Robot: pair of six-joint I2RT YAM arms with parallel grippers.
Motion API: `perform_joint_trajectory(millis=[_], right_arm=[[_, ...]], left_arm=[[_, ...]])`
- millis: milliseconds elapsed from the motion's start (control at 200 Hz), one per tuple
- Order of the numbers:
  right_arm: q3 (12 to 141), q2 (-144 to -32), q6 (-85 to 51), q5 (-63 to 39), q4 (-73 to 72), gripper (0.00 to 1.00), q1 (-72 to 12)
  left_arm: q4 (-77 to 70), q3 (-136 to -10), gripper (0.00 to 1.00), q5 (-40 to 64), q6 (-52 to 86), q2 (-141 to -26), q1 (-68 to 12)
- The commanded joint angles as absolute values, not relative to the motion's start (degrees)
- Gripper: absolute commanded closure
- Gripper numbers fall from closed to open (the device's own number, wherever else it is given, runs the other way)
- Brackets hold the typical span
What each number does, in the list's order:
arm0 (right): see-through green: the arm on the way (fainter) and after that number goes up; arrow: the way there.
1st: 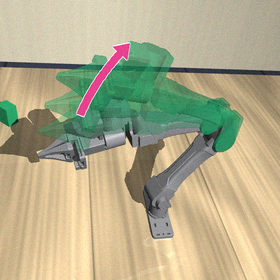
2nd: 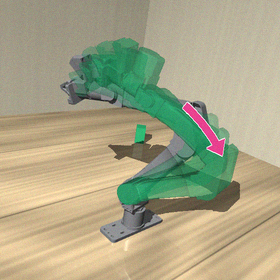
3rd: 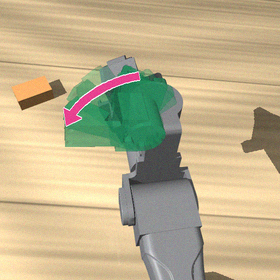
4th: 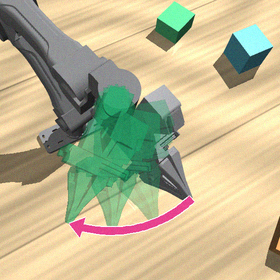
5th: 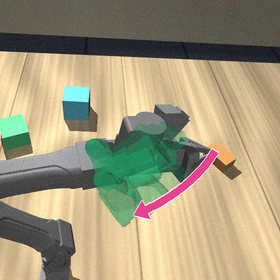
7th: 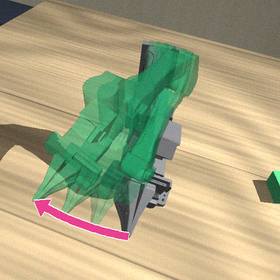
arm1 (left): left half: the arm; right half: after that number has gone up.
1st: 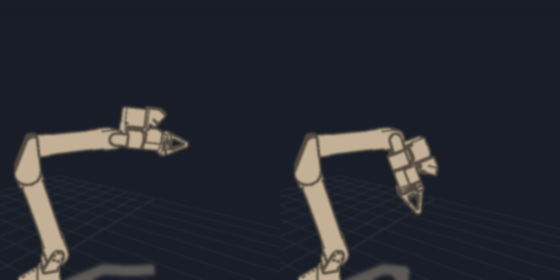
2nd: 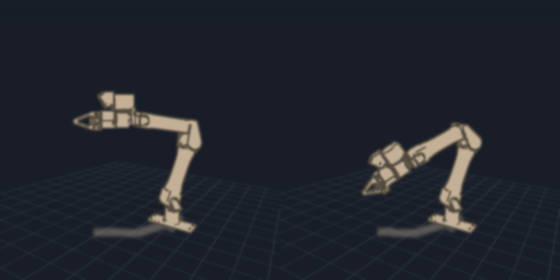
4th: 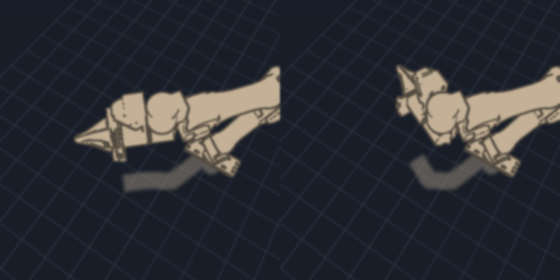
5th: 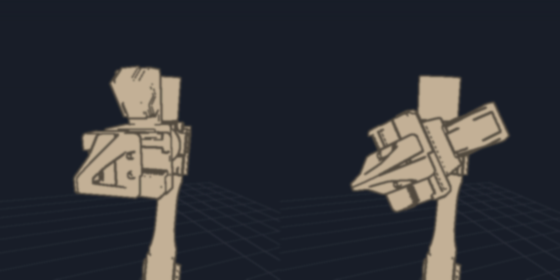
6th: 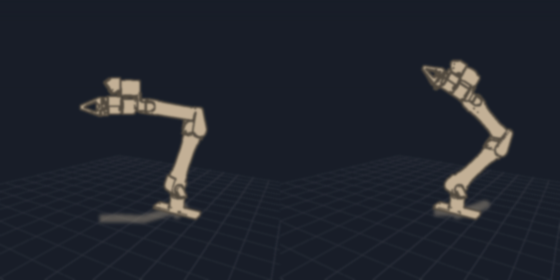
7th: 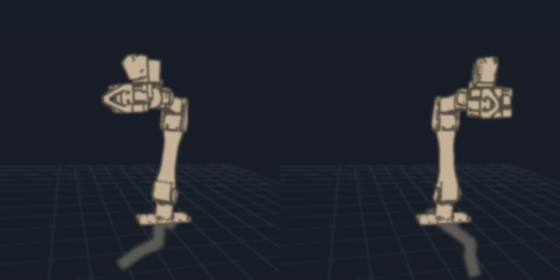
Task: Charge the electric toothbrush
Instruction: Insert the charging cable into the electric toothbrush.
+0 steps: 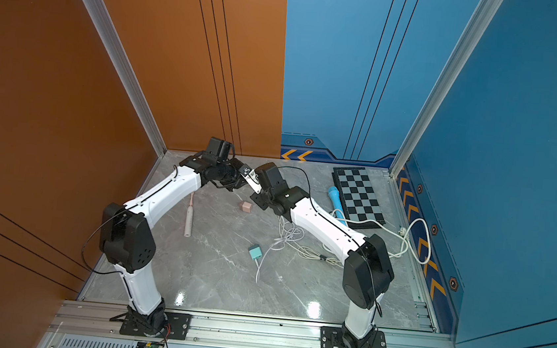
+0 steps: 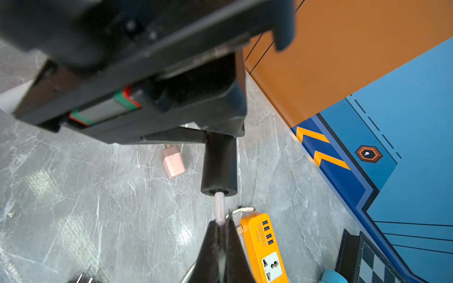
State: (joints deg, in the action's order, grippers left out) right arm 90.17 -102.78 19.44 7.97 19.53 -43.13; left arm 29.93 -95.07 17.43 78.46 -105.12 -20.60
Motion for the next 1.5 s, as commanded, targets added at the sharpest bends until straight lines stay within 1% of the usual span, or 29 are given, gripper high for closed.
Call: perform_joint_trajectory(millis=[0, 165, 325, 771, 971, 1116, 1246, 1391, 1496], right_arm=[[87.9, -102.2, 16.1, 8.9, 2.7, 1.00, -44.2], [83.9, -102.0, 19.9, 15.5, -4.6, 1.00, -46.2], [82.8, -102.9, 21.3, 16.7, -8.4, 1.00, -45.8], [85.0, -106.0, 19.5, 9.8, -11.3, 1.00, -44.2], [83.5, -103.7, 19.2, 7.2, -10.7, 1.00, -43.9], [79.2, -98.6, 18.7, 3.6, -8.2, 0.87, -43.8], [74.4, -92.4, 17.6, 1.4, -4.3, 0.78, -43.8], [69.6, -84.1, 15.4, 0.1, 0.8, 0.60, -43.9], [67.4, -78.9, 12.5, 0.0, 2.1, 0.54, -43.7]], left_arm=[[33.9, -95.2, 1.00, 29.4, 79.4, -104.2, -27.3], [33.9, -94.7, 1.00, 29.4, 80.6, -103.5, -27.8], [33.9, -94.5, 1.00, 30.5, 81.0, -102.8, -28.7], [33.8, -96.3, 1.00, 33.4, 80.9, -103.4, -33.4], [33.8, -95.4, 1.00, 32.6, 80.3, -102.7, -31.6], [33.8, -92.6, 1.00, 29.5, 78.4, -101.2, -27.7], [33.9, -89.7, 1.00, 25.2, 76.4, -99.3, -24.4], [33.9, -85.7, 1.00, 21.7, 75.7, -97.5, -20.2], [34.1, -81.4, 1.00, 17.5, 74.1, -94.9, -17.3]])
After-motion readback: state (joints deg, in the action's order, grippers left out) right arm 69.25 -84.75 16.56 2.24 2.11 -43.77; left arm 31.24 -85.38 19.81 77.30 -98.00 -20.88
